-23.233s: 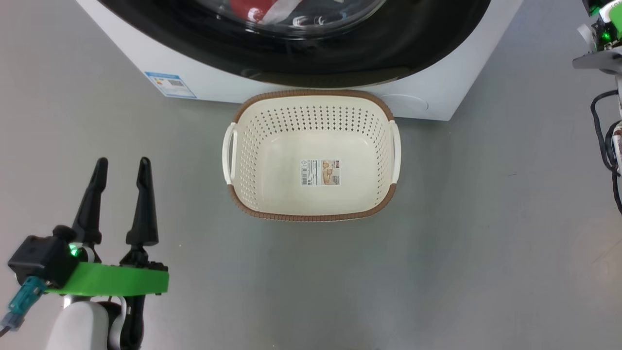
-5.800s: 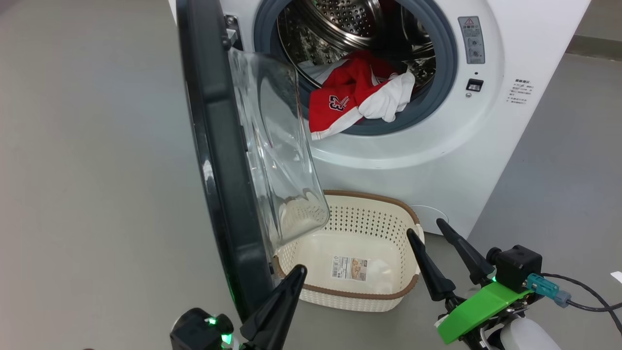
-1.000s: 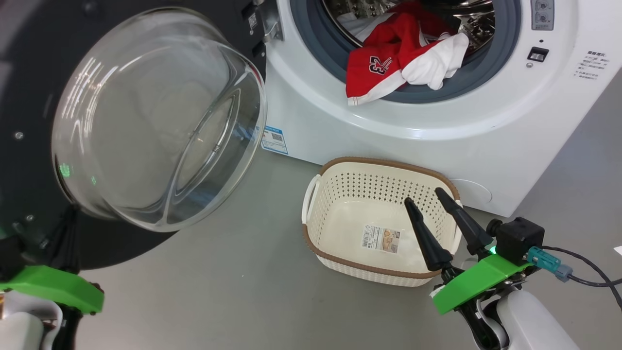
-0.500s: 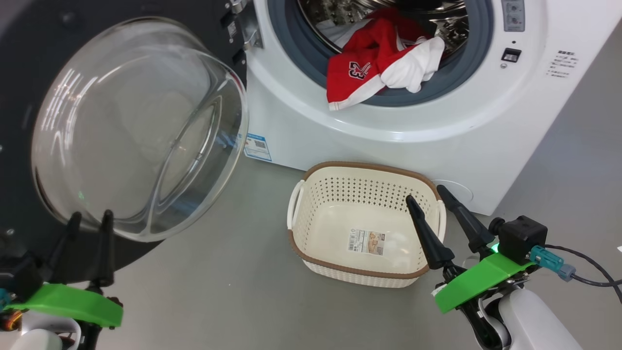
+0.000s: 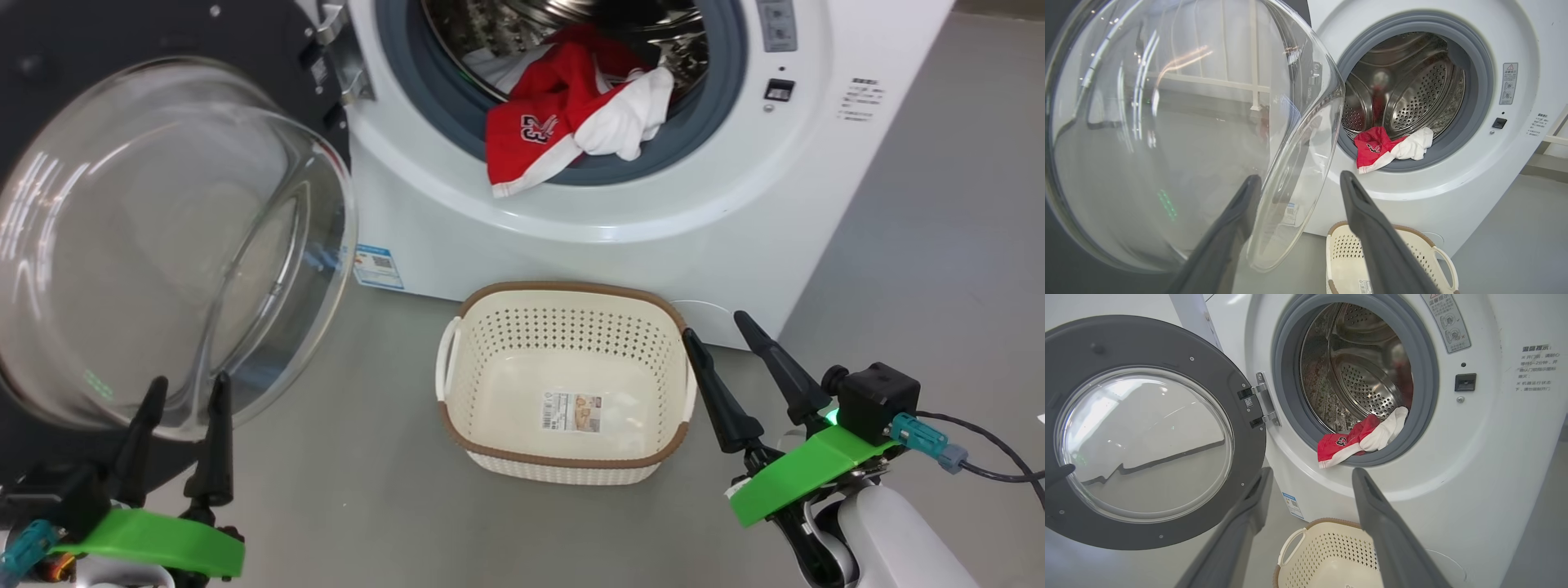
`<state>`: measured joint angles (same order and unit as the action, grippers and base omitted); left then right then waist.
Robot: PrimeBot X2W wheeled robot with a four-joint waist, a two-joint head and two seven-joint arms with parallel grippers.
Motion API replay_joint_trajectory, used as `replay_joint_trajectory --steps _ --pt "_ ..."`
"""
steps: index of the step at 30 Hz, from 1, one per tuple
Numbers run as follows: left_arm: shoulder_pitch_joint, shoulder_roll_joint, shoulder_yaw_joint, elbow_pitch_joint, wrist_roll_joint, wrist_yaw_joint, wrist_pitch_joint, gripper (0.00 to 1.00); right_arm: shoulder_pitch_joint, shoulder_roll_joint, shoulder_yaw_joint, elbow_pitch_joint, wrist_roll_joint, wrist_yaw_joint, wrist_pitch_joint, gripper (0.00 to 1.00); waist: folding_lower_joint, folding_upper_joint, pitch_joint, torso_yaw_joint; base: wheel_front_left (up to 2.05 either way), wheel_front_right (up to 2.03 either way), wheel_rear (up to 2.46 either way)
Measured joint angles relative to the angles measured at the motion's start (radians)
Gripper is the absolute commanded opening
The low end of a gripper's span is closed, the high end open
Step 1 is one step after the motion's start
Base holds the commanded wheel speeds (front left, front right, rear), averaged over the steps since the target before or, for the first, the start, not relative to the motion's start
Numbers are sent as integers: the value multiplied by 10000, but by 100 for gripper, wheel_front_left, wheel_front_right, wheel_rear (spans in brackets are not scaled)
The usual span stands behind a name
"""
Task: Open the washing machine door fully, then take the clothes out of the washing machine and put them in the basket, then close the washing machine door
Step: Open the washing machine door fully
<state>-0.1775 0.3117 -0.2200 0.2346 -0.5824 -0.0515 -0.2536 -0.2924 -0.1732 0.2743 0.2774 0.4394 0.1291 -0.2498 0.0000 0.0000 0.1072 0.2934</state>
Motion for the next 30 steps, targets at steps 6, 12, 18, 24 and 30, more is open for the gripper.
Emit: replay_joint_trajectory --steps 6,12,18,24,30 --pt "144 -77 25 -240 21 109 0 100 13 -12 -4 -27 0 0 0 100 0 0 -66 -473 0 0 0" --pt "389 -282 58 -462 21 128 0 100 74 -67 -6 -63 0 0 0 100 0 0 -111 -1023 0 0 0" --pt "512 -295 75 -606 94 151 0 100 74 -77 2 -111 -2 0 0 100 0 0 -157 -1577 0 0 0" --pt "523 -295 180 -809 430 311 0 100 74 -107 -15 -159 -2 0 0 100 0 0 -145 -2053 0 0 0" --pt "717 -299 311 -813 533 393 0 100 73 -113 -77 -199 -71 0 0 100 0 0 -124 -2437 0 0 0"
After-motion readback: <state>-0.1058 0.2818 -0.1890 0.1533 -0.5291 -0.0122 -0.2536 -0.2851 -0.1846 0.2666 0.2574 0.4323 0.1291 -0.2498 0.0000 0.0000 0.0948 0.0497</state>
